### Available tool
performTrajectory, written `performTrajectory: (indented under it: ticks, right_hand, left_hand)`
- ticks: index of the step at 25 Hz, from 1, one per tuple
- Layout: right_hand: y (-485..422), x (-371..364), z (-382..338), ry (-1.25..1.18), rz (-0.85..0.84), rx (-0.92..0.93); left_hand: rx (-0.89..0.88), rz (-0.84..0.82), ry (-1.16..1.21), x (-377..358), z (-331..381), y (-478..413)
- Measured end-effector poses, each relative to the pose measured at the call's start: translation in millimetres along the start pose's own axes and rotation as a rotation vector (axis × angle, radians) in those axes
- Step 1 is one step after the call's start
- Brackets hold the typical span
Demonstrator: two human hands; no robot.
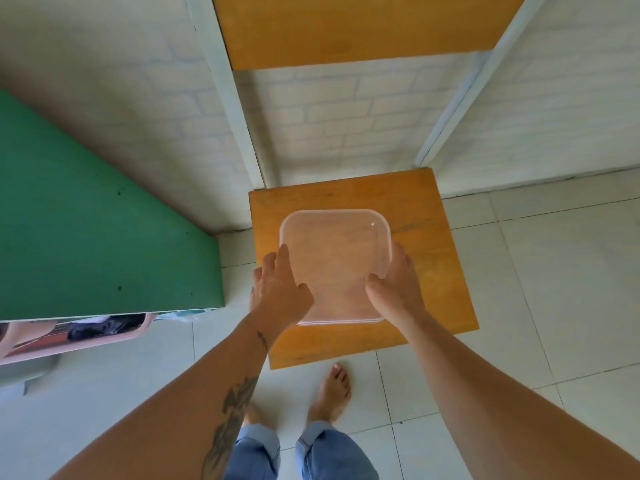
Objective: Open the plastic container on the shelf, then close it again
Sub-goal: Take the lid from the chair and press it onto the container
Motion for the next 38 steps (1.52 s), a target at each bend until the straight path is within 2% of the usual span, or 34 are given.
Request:
performTrajectory:
  ticks: [3, 8, 10, 14, 21, 26, 32, 38]
  right_hand:
    - [-2.4, -10.9, 8.6, -0.004, 0.014, 0.000]
    - [-2.4, -6.3, 13.0, -0.095, 0.001, -0.041]
    - [2.1, 2.8, 14.1, -0.134, 0.011, -0.069]
    - [26.4, 37.3, -11.3, -0.154, 0.111, -0.021]
    - [100.7, 127.1, -142.6, -0.187, 0.231, 0.281]
    - [138.4, 181.2, -256.3, -0.235, 0.353, 0.554]
    - [175.6, 179.8, -384.6, -0.133, 0.456, 0.831]
    - [215.2, 105.3, -475.4, -0.099, 0.469, 0.903]
  left_hand:
    - [0.012, -0.055, 0.021, -13.4, -1.7, -2.5]
    - [0.093, -0.173, 0.183, -13.8, -5.9, -8.2]
    - [0.089, -0.164, 0.243, -5.4, -3.7, -3.1]
    - [-0.039, 0.056, 0.280, 46.9, 20.5, 33.4]
    - [-0.301, 0.505, 0.277, 210.0, 76.7, 148.3]
    - [-0.365, 0.659, 0.487, 314.6, 86.1, 223.7]
    - [-0.349, 0.805, 0.704, 406.3, 32.2, 270.1]
    - [-0.322, 0.875, 0.768, 474.1, -61.1, 273.0]
Point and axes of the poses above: each hand's wrist, its own y-axis away from the middle knuckle, its own x-axis out of the back of the hand, z = x × y, the point moved 6 cm from there along -y, towards the middle knuckle, and after that the axes turned 10 degrees about x, right-handed, at the moved point
